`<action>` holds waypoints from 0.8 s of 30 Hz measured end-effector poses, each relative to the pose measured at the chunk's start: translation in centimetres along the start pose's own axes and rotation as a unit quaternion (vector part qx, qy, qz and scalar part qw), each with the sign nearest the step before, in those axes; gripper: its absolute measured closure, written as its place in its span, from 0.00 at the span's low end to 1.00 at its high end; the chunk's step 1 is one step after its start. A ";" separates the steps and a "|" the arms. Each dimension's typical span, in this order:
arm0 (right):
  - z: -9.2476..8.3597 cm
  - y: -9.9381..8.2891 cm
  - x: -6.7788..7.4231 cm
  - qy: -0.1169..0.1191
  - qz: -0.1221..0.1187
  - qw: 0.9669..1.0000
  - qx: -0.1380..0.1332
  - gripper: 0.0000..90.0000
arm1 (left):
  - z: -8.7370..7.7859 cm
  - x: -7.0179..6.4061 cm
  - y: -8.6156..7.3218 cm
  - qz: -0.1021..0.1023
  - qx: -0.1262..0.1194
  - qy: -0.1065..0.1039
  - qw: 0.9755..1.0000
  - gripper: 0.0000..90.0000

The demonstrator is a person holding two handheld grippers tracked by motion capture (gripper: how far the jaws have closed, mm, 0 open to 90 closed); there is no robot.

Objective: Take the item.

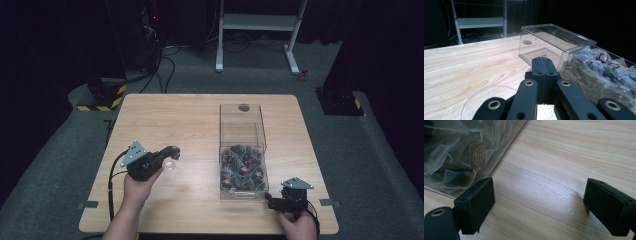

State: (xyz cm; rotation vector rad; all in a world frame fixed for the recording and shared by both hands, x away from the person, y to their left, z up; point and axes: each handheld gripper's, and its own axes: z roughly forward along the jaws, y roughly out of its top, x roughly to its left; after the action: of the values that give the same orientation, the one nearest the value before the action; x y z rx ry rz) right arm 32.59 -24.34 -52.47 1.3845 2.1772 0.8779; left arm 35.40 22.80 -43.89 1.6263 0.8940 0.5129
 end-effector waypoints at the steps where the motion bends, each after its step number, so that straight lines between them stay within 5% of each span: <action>1: 0.0 0.0 0.0 0.000 0.000 1.000 0.000 0.11 | 0.0 0.1 0.0 0.001 -0.001 0.001 1.000 1.00; 14: 0.0 0.0 0.0 0.000 0.000 1.000 0.000 0.11 | -0.6 1.8 -0.6 -0.022 -0.001 0.031 0.999 1.00; 24: 0.0 0.0 0.0 0.000 0.000 1.000 0.000 0.11 | -0.7 2.4 -1.0 -0.019 0.009 0.051 0.998 1.00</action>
State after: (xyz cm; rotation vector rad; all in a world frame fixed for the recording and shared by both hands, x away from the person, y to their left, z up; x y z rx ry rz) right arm 32.59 -24.34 -52.47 1.3842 2.1773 0.8778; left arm 36.11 25.14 -44.97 1.6073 1.0058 0.5665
